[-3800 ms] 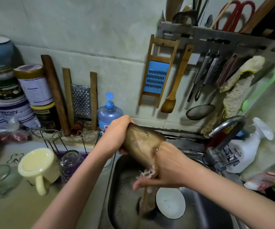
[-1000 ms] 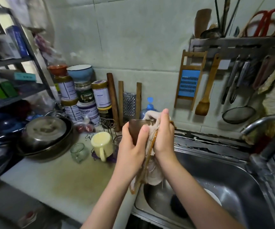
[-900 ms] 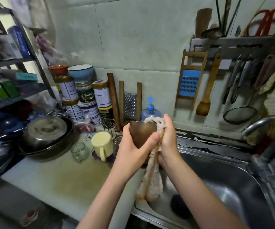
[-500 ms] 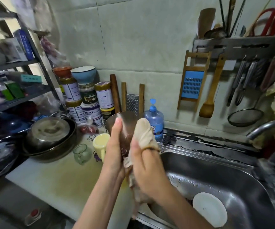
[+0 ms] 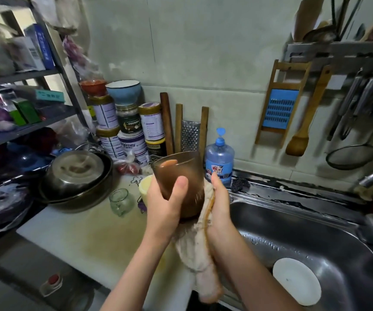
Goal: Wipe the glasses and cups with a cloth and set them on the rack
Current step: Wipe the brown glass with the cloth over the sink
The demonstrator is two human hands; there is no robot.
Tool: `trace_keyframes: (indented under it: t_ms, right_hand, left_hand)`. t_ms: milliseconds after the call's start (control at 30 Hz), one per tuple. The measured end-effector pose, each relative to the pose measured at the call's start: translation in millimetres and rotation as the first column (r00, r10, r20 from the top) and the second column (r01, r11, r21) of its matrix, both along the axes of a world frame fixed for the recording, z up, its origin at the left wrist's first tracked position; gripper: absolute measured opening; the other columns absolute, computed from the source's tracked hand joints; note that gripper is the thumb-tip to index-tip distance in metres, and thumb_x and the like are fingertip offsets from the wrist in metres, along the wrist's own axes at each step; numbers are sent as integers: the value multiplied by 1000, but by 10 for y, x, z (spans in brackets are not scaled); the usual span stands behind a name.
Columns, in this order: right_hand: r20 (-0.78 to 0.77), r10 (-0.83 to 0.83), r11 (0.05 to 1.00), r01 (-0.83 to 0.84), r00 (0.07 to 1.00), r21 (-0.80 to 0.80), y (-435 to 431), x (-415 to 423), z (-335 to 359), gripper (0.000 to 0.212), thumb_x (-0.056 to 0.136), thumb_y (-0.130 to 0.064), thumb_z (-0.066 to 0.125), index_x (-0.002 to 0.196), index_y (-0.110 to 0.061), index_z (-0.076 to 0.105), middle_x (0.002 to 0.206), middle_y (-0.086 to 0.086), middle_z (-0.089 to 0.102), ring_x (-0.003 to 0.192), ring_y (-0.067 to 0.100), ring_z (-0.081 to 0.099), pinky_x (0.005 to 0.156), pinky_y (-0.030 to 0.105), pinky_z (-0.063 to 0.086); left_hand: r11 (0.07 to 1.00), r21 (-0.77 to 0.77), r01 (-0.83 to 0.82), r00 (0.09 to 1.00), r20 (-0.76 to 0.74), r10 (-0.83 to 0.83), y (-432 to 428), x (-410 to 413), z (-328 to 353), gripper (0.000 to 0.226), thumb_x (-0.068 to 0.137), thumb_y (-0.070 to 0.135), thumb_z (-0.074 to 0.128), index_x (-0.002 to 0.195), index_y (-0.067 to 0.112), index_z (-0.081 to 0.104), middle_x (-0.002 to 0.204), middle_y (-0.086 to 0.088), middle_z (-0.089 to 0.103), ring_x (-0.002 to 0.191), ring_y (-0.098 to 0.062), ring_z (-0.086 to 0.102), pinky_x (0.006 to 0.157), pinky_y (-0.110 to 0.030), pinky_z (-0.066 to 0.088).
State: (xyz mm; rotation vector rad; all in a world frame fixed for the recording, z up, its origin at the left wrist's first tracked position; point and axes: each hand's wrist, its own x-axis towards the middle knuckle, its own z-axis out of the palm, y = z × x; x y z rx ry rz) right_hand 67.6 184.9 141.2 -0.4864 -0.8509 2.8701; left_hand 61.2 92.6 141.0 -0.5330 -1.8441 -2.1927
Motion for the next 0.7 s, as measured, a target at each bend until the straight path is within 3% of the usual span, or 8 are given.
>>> trace_keyframes:
  t_ms: [33,67,200,267,333,433,567,700]
  right_hand:
    - [11,-5,999,5,1000,-37,-20,0,-2,69,101,-38,31,60,-6,76,66,13,72,56,21,70,55,27,57]
    - [33,-15,998,17,999,-63,-65,-33,-8,71,102,-37,30,57,-5,75,64,13,71,54,22,70,54,28,56]
    - [166,34,998,-24,986,-62,-332,-91,70,54,102,-37,33,90,3,67,73,20,70,77,32,62,82,43,46]
    - [187,77,996,-70,979,-48,-458,-66,120,52,101,-38,33,95,3,65,74,22,70,77,35,63,80,44,45]
    - [179,130,991,-121,975,-58,-582,-42,166,54,100,-41,34,96,3,66,75,24,71,64,34,69,72,46,47]
    - [217,139,990,-138,966,-19,-765,-172,173,59,99,-47,35,96,2,68,81,24,72,63,34,71,69,44,48]
    - [328,103,993,-118,939,24,-1078,-479,111,58,96,-48,41,115,0,66,111,25,68,106,38,62,96,48,47]
    - [313,127,989,-146,941,36,-1398,-734,26,54,92,-50,48,94,-2,74,101,22,72,98,36,65,100,47,45]
  left_hand:
    - [1000,-26,0,1000,-18,-1,-42,-32,-16,61,68,55,57,112,13,57,99,6,65,86,8,63,77,-10,47]
    - [999,-49,0,999,-32,-2,-99,-84,-38,61,67,54,59,115,16,55,102,6,64,88,9,62,78,-9,47]
    - [988,-156,-10,996,-94,-5,-414,-327,-65,68,64,50,66,122,19,48,104,13,62,93,10,62,80,-8,46]
    - [980,-194,-40,993,-120,17,-574,-453,-61,74,61,49,68,123,16,46,102,16,61,93,12,61,80,-6,45]
    - [973,-221,-68,992,-115,43,-741,-585,-61,75,58,50,70,121,18,45,101,17,60,92,14,60,81,-5,44]
    - [981,-179,-69,997,-52,60,-974,-713,-98,73,58,50,68,120,20,46,100,18,59,90,15,60,78,-5,45]
    - [995,-93,-44,998,37,48,-1201,-783,-145,71,58,50,64,119,19,48,101,13,60,87,11,63,76,-12,51]
    - [999,-32,42,997,69,-39,-1528,-925,-167,74,63,50,60,120,5,49,101,8,61,86,11,62,75,-9,48]
